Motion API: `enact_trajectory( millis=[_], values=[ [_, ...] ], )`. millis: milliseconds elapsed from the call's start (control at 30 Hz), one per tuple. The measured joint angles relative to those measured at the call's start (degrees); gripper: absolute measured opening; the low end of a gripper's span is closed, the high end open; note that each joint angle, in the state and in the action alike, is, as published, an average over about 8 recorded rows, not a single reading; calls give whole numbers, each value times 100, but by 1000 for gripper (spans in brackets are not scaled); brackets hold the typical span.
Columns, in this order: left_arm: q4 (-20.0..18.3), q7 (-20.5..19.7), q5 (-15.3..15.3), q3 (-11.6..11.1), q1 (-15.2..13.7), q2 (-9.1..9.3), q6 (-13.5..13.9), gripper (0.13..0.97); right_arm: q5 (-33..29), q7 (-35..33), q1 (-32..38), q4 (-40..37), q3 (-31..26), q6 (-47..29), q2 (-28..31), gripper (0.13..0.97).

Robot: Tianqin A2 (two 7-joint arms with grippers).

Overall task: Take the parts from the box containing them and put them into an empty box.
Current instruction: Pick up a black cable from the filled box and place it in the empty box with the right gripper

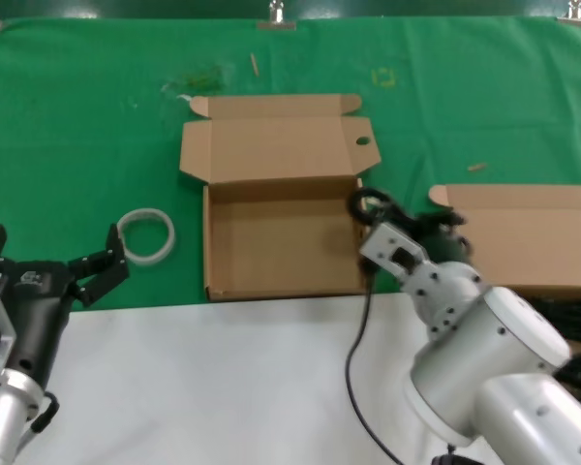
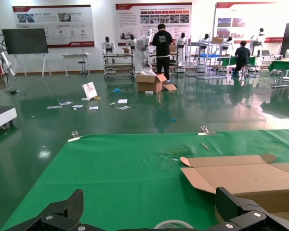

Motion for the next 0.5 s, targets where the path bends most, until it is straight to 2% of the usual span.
enact_trajectory(
  millis=[233, 500],
  values=[
    [0, 0, 0, 0, 0, 0, 0, 966, 17, 312, 391, -552, -717, -558, 1, 207],
    [0, 0, 0, 0, 0, 0, 0, 966, -121, 698, 552, -532, -1296, -698, 2, 207]
  ],
)
